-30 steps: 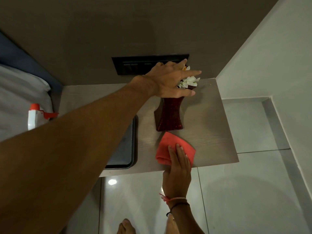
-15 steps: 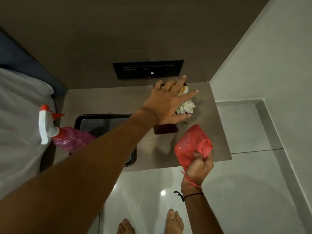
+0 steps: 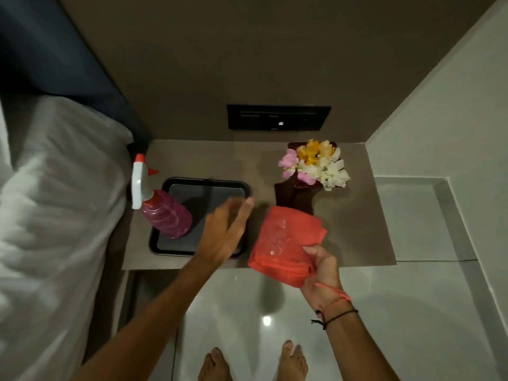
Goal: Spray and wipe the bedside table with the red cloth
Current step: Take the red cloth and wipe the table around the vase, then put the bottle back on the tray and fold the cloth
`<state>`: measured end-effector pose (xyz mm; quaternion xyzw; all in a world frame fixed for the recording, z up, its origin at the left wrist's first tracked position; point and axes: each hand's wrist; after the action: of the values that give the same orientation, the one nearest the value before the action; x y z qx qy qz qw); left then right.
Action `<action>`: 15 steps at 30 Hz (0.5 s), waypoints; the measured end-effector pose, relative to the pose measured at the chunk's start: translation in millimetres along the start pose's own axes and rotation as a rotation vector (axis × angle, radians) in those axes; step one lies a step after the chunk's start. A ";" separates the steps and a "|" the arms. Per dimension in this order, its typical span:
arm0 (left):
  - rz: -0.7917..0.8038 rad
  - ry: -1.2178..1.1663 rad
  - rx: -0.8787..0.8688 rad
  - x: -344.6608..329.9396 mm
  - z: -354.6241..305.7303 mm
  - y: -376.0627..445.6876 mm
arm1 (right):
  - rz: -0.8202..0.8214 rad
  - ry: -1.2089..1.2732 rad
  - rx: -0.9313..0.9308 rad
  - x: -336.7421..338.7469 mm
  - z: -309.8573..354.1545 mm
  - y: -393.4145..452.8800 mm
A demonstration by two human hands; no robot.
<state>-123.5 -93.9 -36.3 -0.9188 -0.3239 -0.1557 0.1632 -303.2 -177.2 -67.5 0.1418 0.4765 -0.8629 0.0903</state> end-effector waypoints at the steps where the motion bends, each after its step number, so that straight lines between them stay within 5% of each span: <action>1: 0.114 -0.112 0.203 6.5 11.0 -6.7 | 0.017 -0.026 -0.015 -9.8 -4.9 2.8; 4: 0.260 -0.362 0.509 23.2 36.7 -16.2 | 0.034 -0.107 -0.075 -46.2 -20.7 13.9; 9: -0.030 -0.191 0.464 40.1 63.2 3.4 | 0.102 -0.444 0.096 -91.7 -31.4 32.0; 15: -0.048 0.051 0.397 28.6 66.4 25.4 | -0.020 -0.727 0.241 -112.1 -33.6 63.5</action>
<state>-73.9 -70.4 -89.7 -0.8563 -0.3659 -0.1160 0.3457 -173.7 -180.0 -98.0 -0.1685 0.3098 -0.9076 0.2278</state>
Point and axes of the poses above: each hand's wrist, its own y-axis towards the middle knuckle, its own x-axis out of the back of the hand, z = x × y, and after that the axes turned 1 degree about -y, right-handed
